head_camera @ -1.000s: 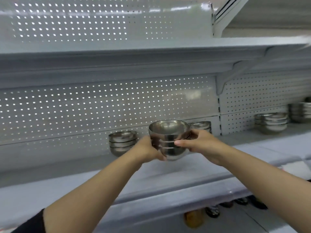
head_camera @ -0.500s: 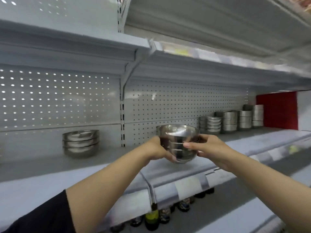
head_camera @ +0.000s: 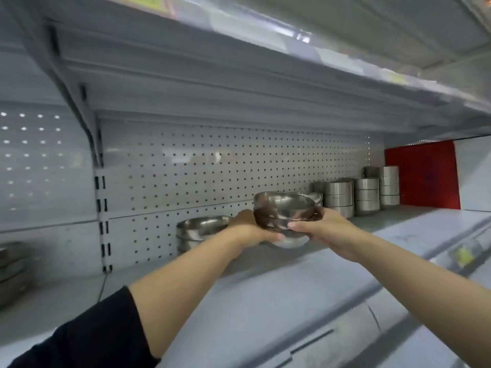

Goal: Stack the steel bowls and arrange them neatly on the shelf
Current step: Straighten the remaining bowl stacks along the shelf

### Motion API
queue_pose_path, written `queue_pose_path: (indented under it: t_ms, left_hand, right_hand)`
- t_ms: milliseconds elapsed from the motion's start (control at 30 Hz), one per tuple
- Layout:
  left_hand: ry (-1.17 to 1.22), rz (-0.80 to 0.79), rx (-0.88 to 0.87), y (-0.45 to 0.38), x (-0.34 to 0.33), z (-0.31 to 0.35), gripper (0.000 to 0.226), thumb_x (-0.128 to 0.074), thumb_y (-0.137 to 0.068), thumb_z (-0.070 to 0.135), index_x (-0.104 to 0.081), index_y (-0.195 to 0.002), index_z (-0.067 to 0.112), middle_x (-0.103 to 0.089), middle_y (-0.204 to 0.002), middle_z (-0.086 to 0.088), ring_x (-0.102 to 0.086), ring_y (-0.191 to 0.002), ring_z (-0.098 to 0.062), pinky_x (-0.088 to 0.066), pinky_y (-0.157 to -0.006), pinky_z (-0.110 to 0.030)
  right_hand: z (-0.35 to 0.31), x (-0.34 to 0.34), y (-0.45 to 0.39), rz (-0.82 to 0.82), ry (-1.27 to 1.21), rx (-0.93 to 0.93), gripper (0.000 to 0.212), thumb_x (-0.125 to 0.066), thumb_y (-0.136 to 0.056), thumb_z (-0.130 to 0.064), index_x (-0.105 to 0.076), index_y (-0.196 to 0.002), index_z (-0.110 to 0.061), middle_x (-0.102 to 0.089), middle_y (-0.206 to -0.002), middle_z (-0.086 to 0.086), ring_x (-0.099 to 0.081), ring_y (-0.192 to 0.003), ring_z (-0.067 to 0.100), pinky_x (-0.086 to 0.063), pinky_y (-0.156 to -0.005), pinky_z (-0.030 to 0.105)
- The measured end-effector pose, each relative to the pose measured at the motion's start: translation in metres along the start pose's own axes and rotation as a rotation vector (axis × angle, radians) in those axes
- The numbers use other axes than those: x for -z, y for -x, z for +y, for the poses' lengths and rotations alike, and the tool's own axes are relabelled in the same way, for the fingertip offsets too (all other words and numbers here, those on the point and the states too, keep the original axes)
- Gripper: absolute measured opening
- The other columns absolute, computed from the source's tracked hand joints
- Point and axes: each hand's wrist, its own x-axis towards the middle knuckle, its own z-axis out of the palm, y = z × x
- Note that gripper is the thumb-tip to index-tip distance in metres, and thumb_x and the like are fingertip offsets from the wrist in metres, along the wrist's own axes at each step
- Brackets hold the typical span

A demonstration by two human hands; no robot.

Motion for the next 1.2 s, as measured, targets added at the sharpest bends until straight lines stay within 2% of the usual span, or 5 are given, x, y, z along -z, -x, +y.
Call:
queue_pose_path:
  t_ms: [267, 467, 667, 1033, 1200]
  left_hand:
    - [0.093, 0.126, 0.068, -0.075, -0.023, -0.023, 0.052, -0.081, -0.069, 0.025, -0.063, -0.116, 0.012, -0.067, -0.113, 0.000, -0.060, -0.101, -0.015, -0.042, -0.085, -0.020]
    - [-0.005, 0.210, 0.147, -0.106, -0.040, -0.039, 0.054, -0.076, -0.076, 0.025, -0.054, -0.125, 0.018, -0.060, -0.123, 0.002, -0.054, -0.119, -0.017, -0.039, -0.095, -0.023]
    - [-0.024, 0.291, 0.168, -0.120, -0.060, -0.056, 0.061, -0.078, -0.071, 0.031, -0.052, -0.127, 0.028, -0.059, -0.127, 0.008, -0.052, -0.121, -0.012, -0.040, -0.102, -0.026]
    - [-0.045, 0.337, 0.163, -0.125, -0.068, -0.062, 0.062, -0.076, -0.074, 0.032, -0.051, -0.130, 0.023, -0.059, -0.127, 0.007, -0.054, -0.116, -0.010, -0.039, -0.091, -0.019]
    - [-0.212, 0.218, 0.228, -0.105, -0.054, -0.022, 0.034, -0.071, -0.080, 0.026, -0.059, -0.112, 0.023, -0.063, -0.113, 0.010, -0.057, -0.105, -0.012, -0.043, -0.092, -0.019]
  right_hand:
    - [0.029, 0.009, -0.091, -0.103, 0.079, -0.072, 0.076, -0.092, -0.032, -0.045, -0.069, -0.101, -0.019, -0.074, -0.101, 0.000, -0.066, -0.103, 0.021, -0.050, -0.097, 0.042]
    - [0.053, 0.009, -0.126, -0.209, 0.122, -0.008, 0.023, -0.081, -0.070, -0.025, -0.064, -0.085, -0.024, -0.068, -0.087, -0.006, -0.062, -0.090, 0.014, -0.050, -0.083, 0.025]
    - [0.068, 0.013, -0.142, -0.292, 0.082, 0.023, 0.028, -0.080, -0.072, -0.020, -0.059, -0.089, -0.029, -0.063, -0.088, -0.014, -0.056, -0.083, -0.001, -0.040, -0.064, 0.010]
    - [0.081, 0.014, -0.152, -0.298, 0.002, 0.046, 0.040, -0.079, -0.073, -0.019, -0.058, -0.107, -0.025, -0.062, -0.095, -0.012, -0.054, -0.087, -0.001, -0.040, -0.067, 0.011]
    - [0.064, 0.019, -0.147, -0.258, 0.082, 0.081, 0.026, -0.079, -0.073, -0.029, -0.062, -0.091, -0.021, -0.065, -0.090, -0.011, -0.061, -0.088, 0.008, -0.042, -0.068, 0.016]
